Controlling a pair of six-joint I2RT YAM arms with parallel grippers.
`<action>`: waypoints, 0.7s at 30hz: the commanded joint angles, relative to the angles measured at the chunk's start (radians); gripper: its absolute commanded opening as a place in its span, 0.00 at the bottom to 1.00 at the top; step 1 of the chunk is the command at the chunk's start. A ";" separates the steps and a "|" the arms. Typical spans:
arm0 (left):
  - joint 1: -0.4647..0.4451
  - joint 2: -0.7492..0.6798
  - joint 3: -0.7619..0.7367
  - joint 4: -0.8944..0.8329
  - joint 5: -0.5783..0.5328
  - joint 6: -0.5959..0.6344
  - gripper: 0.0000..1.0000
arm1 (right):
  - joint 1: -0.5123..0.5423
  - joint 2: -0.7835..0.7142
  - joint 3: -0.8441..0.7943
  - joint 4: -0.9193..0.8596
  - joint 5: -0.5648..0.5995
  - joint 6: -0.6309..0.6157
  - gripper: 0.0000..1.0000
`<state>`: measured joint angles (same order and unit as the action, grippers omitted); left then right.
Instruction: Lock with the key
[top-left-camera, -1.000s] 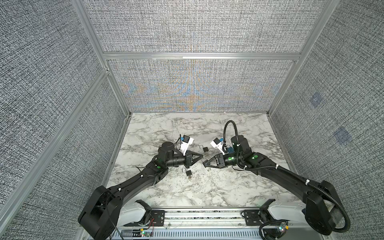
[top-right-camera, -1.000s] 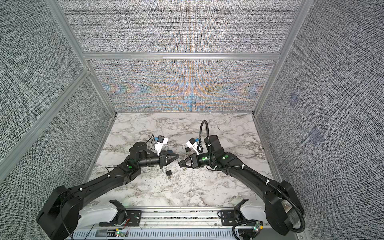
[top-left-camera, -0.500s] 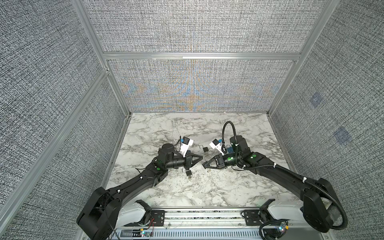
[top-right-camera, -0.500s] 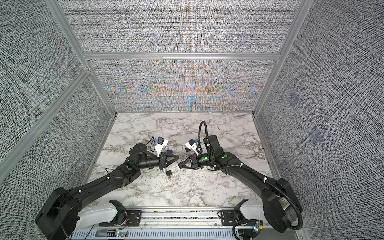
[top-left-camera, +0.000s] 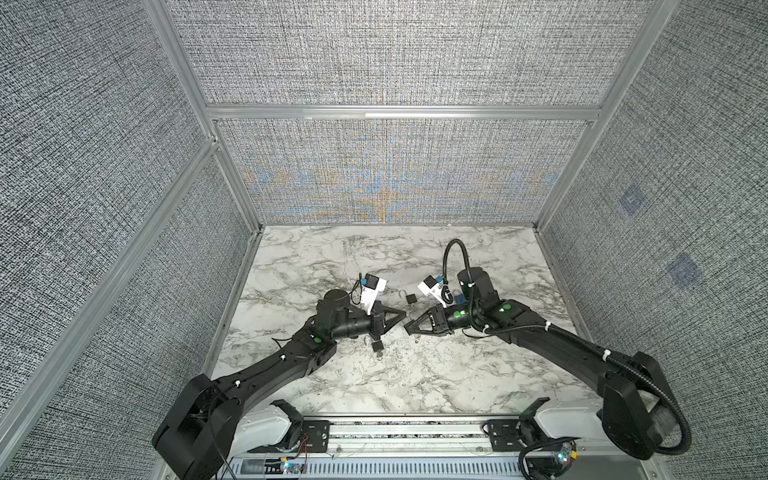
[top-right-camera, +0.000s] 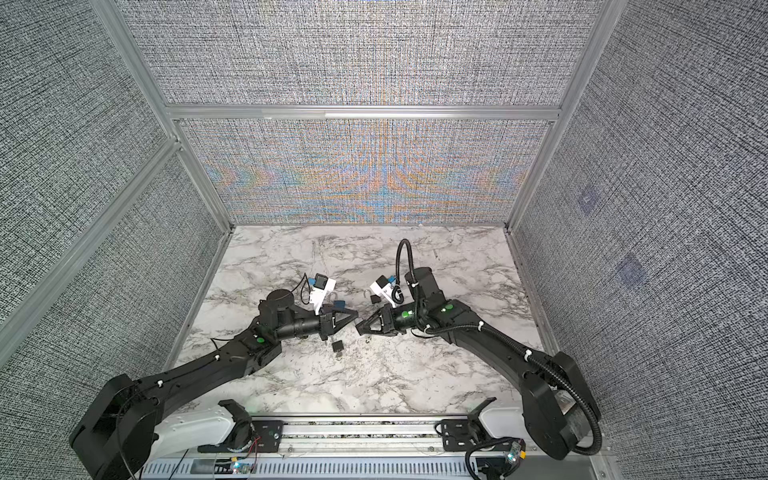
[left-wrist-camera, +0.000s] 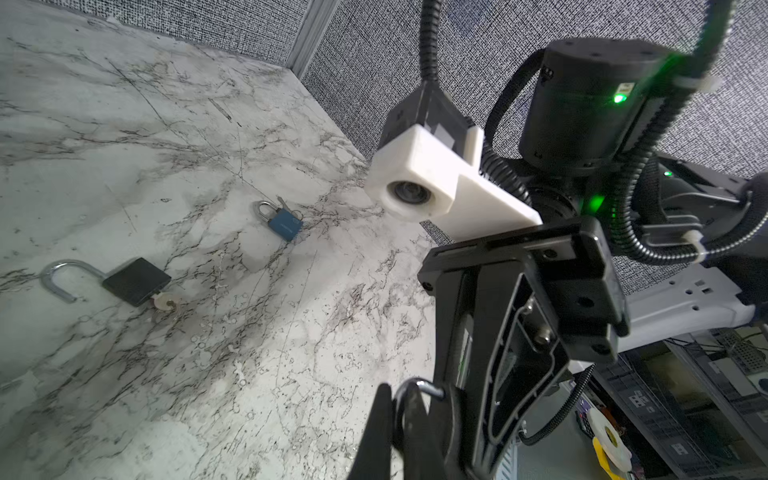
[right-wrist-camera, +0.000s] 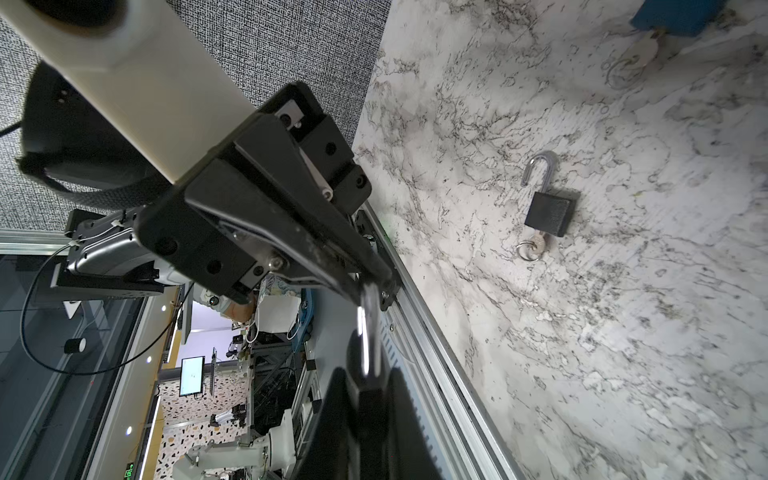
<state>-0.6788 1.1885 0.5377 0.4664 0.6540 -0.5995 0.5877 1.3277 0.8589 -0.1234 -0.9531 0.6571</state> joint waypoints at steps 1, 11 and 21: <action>-0.028 0.008 -0.007 -0.084 0.194 -0.002 0.00 | 0.002 0.000 0.030 0.237 0.065 -0.036 0.00; -0.044 0.013 -0.014 -0.076 0.232 -0.006 0.00 | -0.013 -0.004 0.031 0.277 0.086 -0.031 0.00; -0.063 0.010 -0.033 -0.024 0.270 -0.036 0.00 | -0.018 0.018 0.032 0.334 0.103 -0.012 0.00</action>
<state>-0.7036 1.1946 0.5129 0.5076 0.6174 -0.6109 0.5739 1.3441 0.8600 -0.1287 -0.9569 0.6395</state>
